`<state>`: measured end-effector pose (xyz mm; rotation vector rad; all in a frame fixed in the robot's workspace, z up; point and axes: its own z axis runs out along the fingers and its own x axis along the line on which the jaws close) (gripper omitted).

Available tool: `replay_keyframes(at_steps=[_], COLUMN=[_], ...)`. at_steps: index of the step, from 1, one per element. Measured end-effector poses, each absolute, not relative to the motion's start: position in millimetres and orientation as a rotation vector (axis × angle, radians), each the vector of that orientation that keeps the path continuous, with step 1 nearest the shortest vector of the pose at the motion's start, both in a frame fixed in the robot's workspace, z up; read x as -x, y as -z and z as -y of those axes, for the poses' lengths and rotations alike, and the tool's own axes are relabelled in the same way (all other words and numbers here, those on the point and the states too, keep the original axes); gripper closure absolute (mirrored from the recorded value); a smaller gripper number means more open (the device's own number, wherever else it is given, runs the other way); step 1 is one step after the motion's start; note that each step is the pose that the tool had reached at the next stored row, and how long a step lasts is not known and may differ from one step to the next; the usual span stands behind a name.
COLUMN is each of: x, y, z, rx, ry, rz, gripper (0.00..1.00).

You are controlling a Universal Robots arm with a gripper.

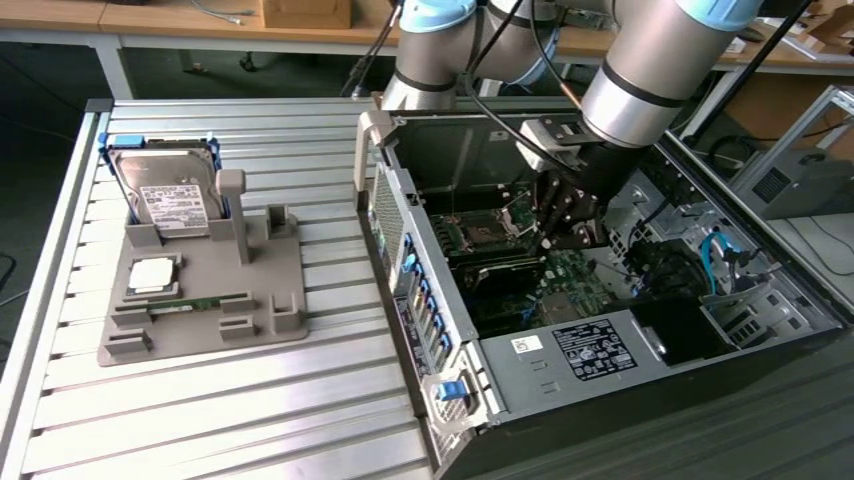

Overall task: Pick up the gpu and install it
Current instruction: 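Insert the gpu into the slot, then press down on the gpu until it lock into place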

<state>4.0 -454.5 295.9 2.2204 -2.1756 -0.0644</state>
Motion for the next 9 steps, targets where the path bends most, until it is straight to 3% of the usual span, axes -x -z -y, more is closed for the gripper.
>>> replay_keyframes(at_steps=[9], x=[4.7], y=[-294.9], z=[454.1], rx=[-2.221], ry=[0.065], rz=[2.176], gripper=[0.89])
